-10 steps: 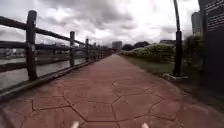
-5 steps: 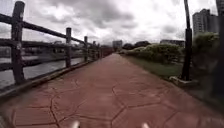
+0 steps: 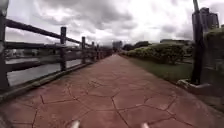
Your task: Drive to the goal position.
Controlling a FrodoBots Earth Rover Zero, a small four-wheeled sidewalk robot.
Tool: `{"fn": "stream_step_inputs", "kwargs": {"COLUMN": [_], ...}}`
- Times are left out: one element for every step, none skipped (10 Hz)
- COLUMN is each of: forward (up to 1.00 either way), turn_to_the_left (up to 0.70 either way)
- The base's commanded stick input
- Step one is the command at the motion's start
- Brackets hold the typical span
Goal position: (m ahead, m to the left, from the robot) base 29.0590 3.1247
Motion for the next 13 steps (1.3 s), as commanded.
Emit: {"fn": "stream_step_inputs", "kwargs": {"forward": [0.7,0.7,0.7,0.7,0.7,0.7,0.7,0.7,0.7,0.7,0.7,0.7,0.7], "turn_to_the_left": [0.0,0.0,0.0,0.0,0.0,0.0,0.0,0.0,0.0,0.0,0.0,0.0,0.0]}}
